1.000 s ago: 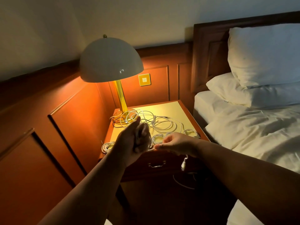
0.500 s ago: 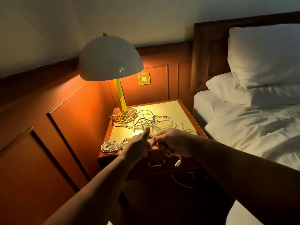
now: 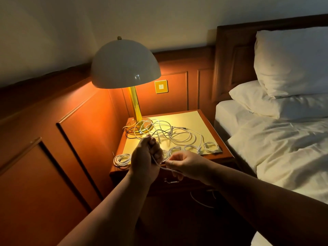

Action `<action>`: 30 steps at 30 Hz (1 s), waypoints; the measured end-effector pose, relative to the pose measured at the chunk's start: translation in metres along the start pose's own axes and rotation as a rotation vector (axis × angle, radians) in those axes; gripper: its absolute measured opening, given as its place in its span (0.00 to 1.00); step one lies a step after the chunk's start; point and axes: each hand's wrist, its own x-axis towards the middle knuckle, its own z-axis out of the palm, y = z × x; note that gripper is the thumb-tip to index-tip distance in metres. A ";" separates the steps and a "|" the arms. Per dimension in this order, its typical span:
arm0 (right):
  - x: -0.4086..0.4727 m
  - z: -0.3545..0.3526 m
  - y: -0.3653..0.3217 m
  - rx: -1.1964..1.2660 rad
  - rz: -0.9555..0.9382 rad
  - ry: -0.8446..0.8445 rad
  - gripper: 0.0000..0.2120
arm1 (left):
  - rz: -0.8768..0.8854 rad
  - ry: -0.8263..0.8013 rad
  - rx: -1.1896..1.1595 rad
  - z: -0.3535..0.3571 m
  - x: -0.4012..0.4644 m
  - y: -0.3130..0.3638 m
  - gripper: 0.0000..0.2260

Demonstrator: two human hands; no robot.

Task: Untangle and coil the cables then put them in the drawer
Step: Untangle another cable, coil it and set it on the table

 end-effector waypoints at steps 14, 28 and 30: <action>0.002 0.005 -0.015 0.378 -0.090 0.251 0.08 | -0.116 -0.452 -0.093 -0.006 0.005 0.004 0.23; 0.012 0.032 -0.002 0.087 -0.176 0.491 0.12 | -0.194 0.255 0.353 0.006 -0.002 0.003 0.21; 0.009 0.032 -0.004 -0.029 -0.194 0.428 0.12 | -0.249 0.258 0.171 0.008 -0.002 0.004 0.20</action>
